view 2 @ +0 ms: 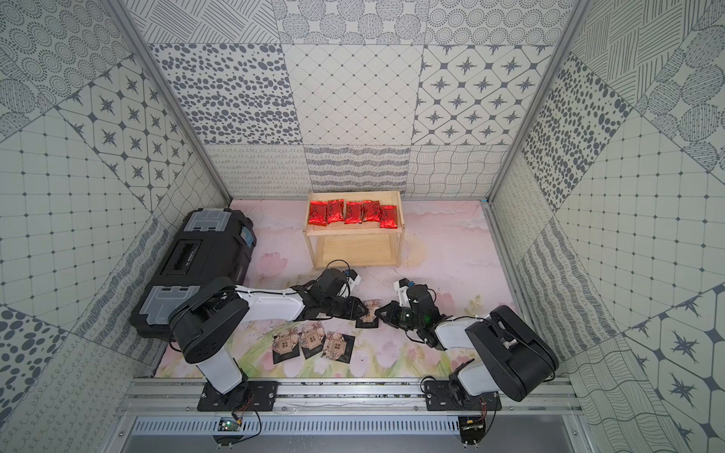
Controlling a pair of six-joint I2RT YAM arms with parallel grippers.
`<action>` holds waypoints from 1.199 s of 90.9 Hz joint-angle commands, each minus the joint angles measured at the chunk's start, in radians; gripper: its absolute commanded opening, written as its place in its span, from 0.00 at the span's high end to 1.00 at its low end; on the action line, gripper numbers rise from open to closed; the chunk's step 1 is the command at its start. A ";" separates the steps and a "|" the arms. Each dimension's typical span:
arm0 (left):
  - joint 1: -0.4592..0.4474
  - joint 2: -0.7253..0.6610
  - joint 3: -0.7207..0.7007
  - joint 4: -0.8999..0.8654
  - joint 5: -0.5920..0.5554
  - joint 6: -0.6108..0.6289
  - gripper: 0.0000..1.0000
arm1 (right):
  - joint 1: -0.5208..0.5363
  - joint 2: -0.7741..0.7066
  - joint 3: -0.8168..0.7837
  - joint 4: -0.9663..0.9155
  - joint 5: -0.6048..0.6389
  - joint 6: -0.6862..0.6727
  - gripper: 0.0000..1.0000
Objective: Place the tea bags on the shelf by color
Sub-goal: Pick up the tea bag from the center of the board.
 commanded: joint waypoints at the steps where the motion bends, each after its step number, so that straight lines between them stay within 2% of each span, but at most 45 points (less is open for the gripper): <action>1: 0.008 -0.009 0.006 -0.139 -0.054 0.005 0.63 | -0.003 -0.025 0.021 -0.012 0.031 -0.026 1.00; 58: 0.023 -0.087 0.146 -0.272 -0.062 0.001 0.35 | -0.009 -0.054 -0.013 -0.061 0.084 -0.094 1.00; 81: 0.023 -0.150 0.158 -0.306 -0.074 -0.007 0.29 | -0.013 -0.106 -0.015 -0.101 0.100 -0.117 1.00; 109: 0.029 -0.234 0.185 -0.431 -0.095 -0.004 0.28 | -0.014 -0.151 -0.050 -0.055 0.115 -0.133 1.00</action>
